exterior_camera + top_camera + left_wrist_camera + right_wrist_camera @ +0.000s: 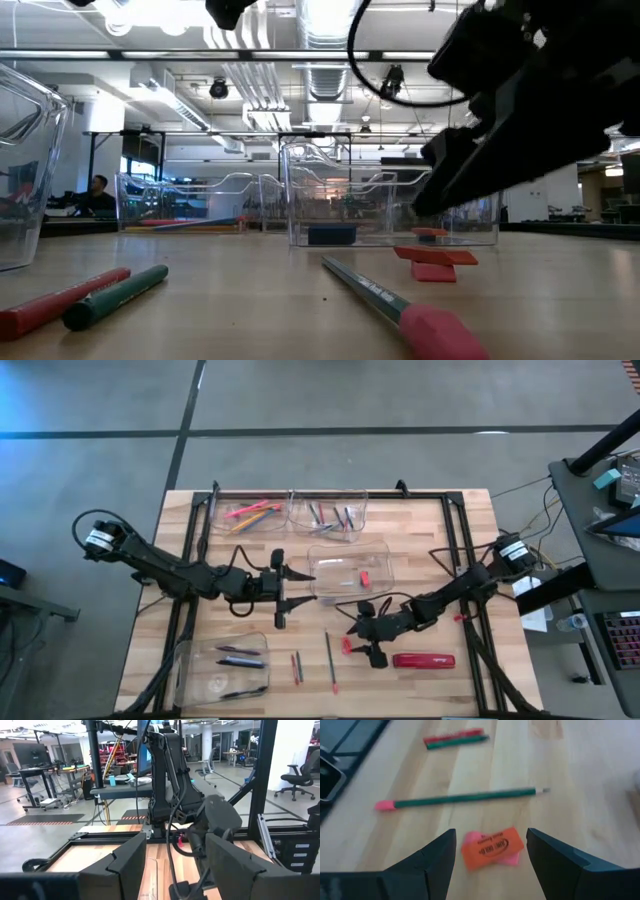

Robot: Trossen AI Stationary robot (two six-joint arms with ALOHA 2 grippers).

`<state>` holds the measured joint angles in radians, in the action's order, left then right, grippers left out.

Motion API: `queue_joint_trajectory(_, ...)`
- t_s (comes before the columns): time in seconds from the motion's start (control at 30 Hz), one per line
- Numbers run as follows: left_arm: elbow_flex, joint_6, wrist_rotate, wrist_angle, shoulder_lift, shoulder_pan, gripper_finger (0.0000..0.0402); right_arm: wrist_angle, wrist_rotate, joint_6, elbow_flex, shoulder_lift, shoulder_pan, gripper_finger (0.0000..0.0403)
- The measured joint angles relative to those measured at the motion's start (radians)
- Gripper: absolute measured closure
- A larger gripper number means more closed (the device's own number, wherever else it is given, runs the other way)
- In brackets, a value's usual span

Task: Sort crayons/erasers/pens/pencils in bins
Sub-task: Put the orange eraser into the middle transparent bin

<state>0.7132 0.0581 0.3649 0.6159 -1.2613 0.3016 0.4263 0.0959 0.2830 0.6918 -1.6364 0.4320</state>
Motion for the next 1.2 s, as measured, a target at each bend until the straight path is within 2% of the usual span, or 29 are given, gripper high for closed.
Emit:
queue_joint_trajectory(0.37,0.000,-0.026,-0.001,-0.006,0.000,0.000,0.0212,0.001,0.001,0.019,0.084,-0.170,-0.003,0.0172)
queue_joint_trajectory(0.73,0.000,-0.026,-0.001,-0.017,0.000,0.000,0.0212,-0.031,0.005,0.005,0.102,-0.173,-0.007,0.0175)
queue_joint_trajectory(0.93,0.006,-0.027,-0.001,-0.021,0.000,0.003,0.0212,-0.043,0.008,0.009,0.100,-0.150,-0.007,0.0203)
queue_joint_trajectory(1.2,0.006,-0.026,-0.001,-0.023,0.040,0.035,0.0212,-0.113,0.017,0.021,0.098,-0.085,-0.009,0.0271)
